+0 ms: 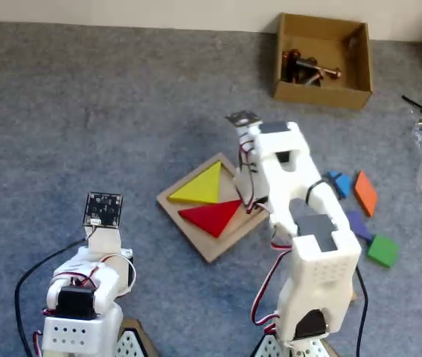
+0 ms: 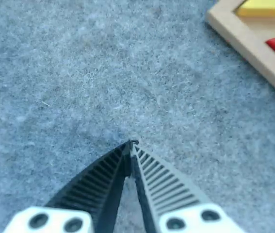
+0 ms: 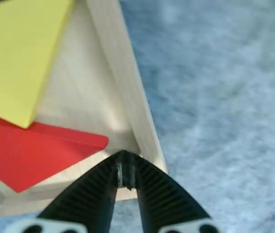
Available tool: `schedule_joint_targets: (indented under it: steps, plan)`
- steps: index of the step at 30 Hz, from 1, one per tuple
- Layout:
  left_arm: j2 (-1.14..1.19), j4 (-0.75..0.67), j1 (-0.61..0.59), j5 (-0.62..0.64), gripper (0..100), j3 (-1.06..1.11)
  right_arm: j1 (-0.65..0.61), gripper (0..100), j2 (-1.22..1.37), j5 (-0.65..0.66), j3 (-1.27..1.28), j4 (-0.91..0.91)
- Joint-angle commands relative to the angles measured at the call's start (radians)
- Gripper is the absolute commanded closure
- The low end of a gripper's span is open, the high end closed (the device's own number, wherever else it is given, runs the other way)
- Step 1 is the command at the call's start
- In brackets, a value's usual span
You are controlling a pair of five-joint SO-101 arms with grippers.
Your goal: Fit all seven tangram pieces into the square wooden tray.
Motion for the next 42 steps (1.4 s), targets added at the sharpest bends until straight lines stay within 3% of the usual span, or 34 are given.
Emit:
schedule_joint_targets:
  steps: [1,8,13,23,29,42]
  plan:
    - [-0.007,-0.002,0.015,0.008,99,0.019,0.036,99.3,-0.065,0.014,-0.044,0.007]
    - [-0.007,-0.002,0.015,0.008,99,0.019,-0.028,99.3,-0.067,0.005,-0.22,0.173]
    - [-0.007,-0.002,0.015,0.008,99,0.019,-0.084,99.3,-0.067,-0.072,-0.323,0.297]
    - [-0.007,-0.002,0.015,0.008,99,0.019,-0.16,99.3,-0.223,-0.078,-0.312,0.381]
    - [-0.007,-0.002,0.015,0.008,99,0.019,-0.157,99.3,-0.479,-0.078,-0.056,0.335]
    - [-0.007,-0.002,0.015,0.008,99,0.019,-0.153,99.3,-1.01,-0.071,0.665,-0.021]
